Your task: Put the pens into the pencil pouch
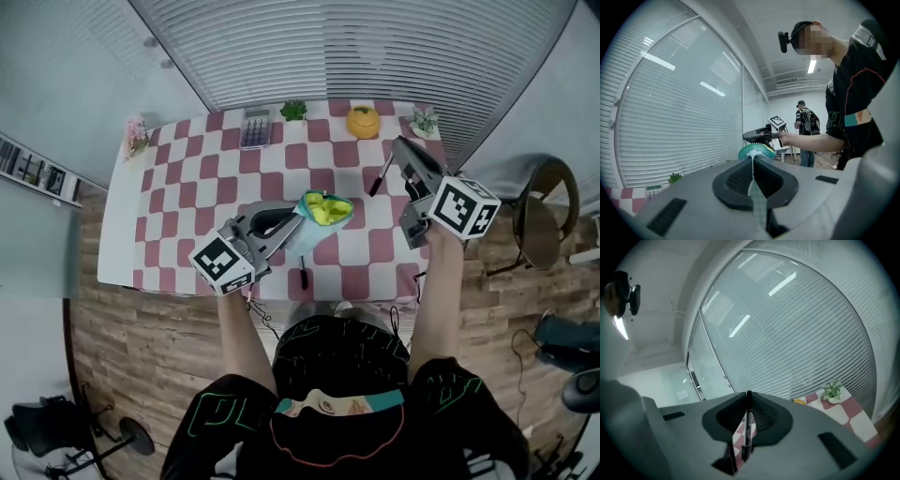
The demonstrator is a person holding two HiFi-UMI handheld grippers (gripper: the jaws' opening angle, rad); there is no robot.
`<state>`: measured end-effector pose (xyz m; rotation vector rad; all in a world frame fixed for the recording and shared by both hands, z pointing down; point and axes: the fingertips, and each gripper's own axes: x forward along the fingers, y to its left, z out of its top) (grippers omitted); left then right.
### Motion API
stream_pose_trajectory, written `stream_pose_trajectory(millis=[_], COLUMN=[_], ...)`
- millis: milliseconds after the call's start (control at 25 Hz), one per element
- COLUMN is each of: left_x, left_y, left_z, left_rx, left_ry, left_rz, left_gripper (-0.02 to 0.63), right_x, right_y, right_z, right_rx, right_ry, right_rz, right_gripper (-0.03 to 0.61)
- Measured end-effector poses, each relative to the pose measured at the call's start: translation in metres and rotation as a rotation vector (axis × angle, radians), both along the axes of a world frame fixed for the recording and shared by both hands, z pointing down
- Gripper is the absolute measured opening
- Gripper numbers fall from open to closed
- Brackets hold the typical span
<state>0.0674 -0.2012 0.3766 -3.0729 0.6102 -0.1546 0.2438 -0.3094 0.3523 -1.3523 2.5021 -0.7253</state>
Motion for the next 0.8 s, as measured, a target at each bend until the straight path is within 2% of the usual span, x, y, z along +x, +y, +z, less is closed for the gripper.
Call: stream_pose_trajectory(millis=[160, 520, 800], left_x=[0.011, 0.032, 0.035], left_y=[-0.002, -0.011, -0.015], left_z=[-0.001, -0.002, -0.006], left_rx=[0.003, 0.006, 0.011], left_ry=[-0.018, -0.045, -0.052], left_rz=[0.028, 0.084, 0.093], left_gripper=[0.000, 0.000, -0.002], right_x=[0.008, 0.007, -0.009], right_y=[0.016, 0.036, 0.042], right_z=[-0.021, -0.069, -0.088], right_rx=[0.067, 0.186, 0.227], right_ry=[-0.072, -0.142, -0.175], right_rz=[0.010, -0.011, -0.070], right_gripper=[0.040, 0.040, 0.040])
